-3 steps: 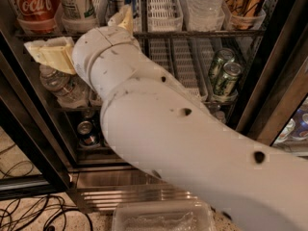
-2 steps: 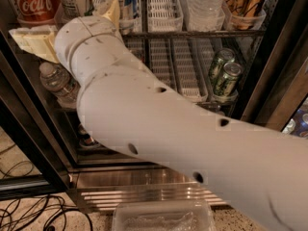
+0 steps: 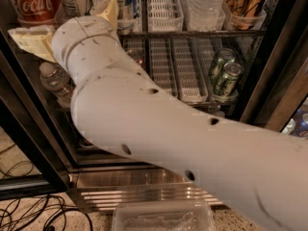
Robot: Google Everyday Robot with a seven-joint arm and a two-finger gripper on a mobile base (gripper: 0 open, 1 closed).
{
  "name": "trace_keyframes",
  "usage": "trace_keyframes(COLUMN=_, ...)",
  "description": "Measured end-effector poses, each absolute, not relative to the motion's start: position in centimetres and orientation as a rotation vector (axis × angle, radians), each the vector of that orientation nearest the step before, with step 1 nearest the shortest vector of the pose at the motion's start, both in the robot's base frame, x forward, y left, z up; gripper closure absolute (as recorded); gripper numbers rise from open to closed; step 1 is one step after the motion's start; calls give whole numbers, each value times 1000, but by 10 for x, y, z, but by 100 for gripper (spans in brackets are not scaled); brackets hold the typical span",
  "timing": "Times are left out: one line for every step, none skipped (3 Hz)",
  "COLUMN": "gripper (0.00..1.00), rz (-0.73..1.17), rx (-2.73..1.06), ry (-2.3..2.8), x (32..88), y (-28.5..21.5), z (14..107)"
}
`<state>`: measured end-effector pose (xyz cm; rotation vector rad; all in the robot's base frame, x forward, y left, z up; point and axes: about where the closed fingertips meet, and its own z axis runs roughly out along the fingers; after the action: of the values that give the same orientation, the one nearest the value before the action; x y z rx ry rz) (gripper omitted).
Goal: Pick 7up can from top shelf of fridge
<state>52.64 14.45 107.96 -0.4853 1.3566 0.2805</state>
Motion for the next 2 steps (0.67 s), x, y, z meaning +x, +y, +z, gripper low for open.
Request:
trace_keyframes(gripper=3, rz=232, rx=-481, ry=1321, x=530, y=147, z=1082)
trace_keyframes(gripper=7, rz=187, rx=-479, ry=1295, x=535, y=151, z=1084)
